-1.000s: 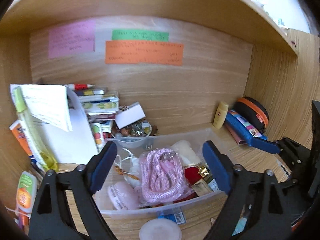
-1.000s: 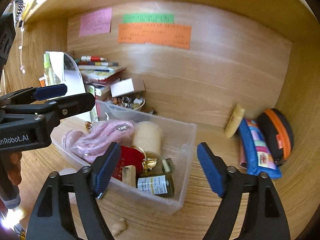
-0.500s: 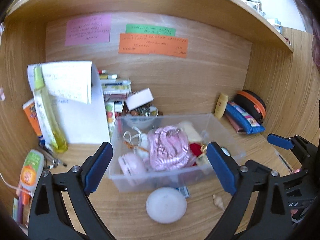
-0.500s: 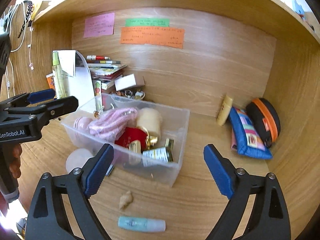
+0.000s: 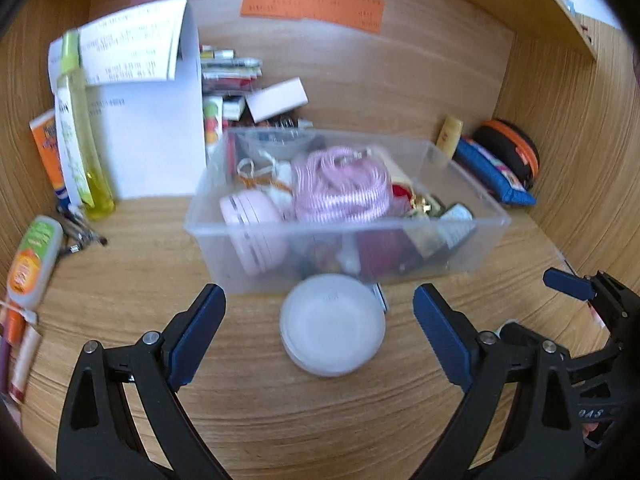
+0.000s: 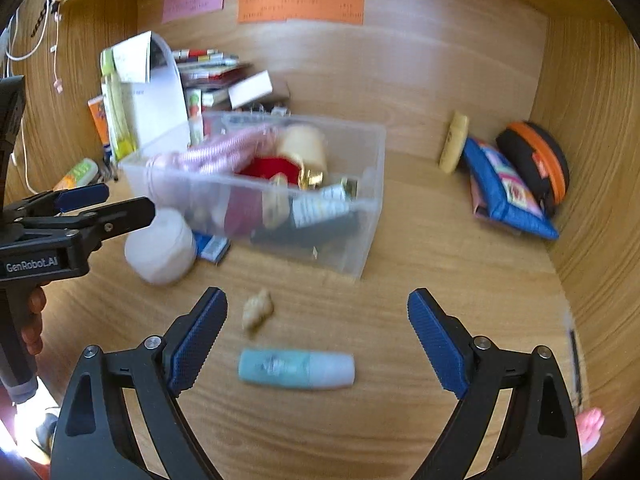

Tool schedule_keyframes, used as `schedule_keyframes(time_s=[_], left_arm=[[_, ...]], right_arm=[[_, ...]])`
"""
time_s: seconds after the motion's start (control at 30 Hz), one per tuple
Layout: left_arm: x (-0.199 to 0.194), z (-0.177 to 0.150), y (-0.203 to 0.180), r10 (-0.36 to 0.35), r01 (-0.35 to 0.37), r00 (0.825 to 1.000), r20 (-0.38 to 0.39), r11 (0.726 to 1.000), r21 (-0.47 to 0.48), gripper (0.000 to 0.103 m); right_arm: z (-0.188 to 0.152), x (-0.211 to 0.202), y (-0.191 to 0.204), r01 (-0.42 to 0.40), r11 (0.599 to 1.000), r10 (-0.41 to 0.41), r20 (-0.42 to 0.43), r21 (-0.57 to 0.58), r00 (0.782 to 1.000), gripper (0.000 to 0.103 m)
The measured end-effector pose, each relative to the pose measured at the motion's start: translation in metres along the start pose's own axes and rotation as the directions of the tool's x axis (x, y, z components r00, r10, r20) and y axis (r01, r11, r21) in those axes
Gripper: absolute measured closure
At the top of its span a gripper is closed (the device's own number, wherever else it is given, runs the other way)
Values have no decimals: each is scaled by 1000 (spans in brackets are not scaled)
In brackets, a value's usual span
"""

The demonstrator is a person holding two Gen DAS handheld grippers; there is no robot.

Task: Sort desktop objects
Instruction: 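Grasp the white round tub with the left gripper while the right grasps the light blue tube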

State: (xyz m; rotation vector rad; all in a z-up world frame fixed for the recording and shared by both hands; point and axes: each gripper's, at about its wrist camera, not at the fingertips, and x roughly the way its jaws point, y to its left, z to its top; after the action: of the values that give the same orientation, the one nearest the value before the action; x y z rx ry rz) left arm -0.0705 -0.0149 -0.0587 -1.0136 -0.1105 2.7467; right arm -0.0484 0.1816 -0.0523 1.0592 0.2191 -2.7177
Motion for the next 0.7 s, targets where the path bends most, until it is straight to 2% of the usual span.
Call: schedule_keyframes(time_s=[0.27,0.53,0.6,0.7], left_arm=[[22,-9,-2,-16,15,997,-81,1000,-19,7],[36,-9,-1,-30,24,988,-150,999,-37,7],[38,-9,-3,-36,32,987,-156,999,-27,10],[44,-9,-8,-49,50,981,-188,999,-2,22]], right_arm=[[-23,14,4,-37,999,37,-85,8,996,12],[-32,23,3,-47,998,51,-129,35,990,12],[-32,24,2,-50,998,55,-130,45,990,12],[-31,25,4,-36,999,40,-127,37,991,14]])
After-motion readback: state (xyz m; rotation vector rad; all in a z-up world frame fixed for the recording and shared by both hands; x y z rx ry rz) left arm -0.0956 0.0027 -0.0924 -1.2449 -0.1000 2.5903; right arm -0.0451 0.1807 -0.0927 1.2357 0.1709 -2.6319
